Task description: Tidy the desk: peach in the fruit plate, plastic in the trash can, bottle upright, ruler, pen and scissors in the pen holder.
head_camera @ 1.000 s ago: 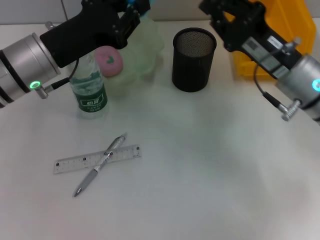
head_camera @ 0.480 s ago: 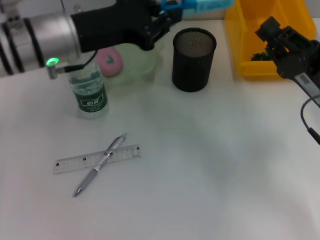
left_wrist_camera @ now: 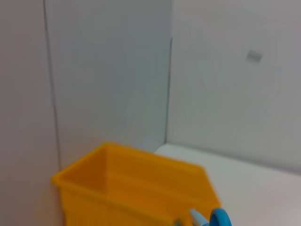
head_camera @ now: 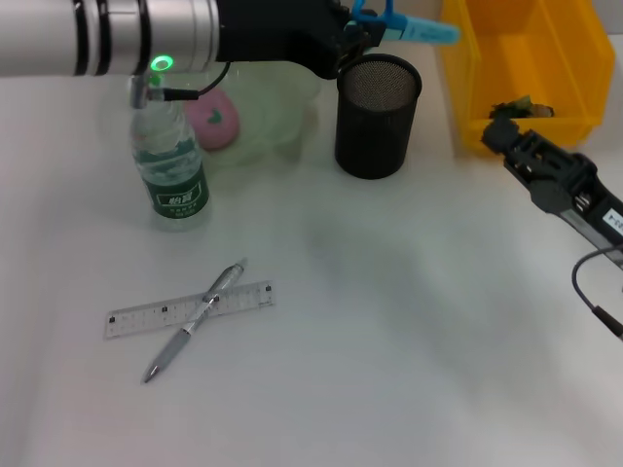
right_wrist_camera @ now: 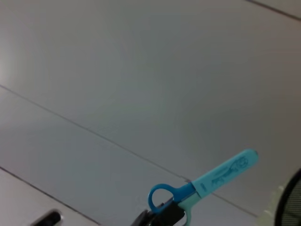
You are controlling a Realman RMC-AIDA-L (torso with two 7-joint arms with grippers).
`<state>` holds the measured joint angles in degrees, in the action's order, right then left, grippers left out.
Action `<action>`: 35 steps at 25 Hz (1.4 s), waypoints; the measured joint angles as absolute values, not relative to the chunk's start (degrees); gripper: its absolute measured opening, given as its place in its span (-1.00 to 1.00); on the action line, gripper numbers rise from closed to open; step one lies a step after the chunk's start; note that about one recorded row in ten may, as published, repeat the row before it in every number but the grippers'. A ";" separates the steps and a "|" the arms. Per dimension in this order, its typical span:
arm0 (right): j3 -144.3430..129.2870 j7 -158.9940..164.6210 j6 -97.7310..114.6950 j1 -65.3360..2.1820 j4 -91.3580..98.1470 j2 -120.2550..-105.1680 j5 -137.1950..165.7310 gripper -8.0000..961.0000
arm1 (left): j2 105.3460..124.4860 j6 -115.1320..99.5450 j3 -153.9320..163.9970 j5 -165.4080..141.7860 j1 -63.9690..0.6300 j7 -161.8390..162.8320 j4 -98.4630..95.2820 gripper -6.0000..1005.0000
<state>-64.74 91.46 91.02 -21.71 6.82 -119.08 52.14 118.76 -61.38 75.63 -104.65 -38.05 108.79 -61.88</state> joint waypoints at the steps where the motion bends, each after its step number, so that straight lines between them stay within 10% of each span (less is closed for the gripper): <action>1: -64.64 91.19 90.76 -21.32 6.78 -119.10 52.15 -0.56 | 118.80 -60.85 75.75 -106.51 -38.65 110.29 -62.03 -0.75; 35: -64.82 90.22 88.59 -21.86 7.04 -119.33 52.63 -0.56 | 118.99 -62.73 78.98 -129.63 -45.63 128.67 -63.77 -0.72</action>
<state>-64.82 90.22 88.59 -21.86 7.04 -119.33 52.63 118.99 -62.73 78.98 -129.63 -45.63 128.67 -63.77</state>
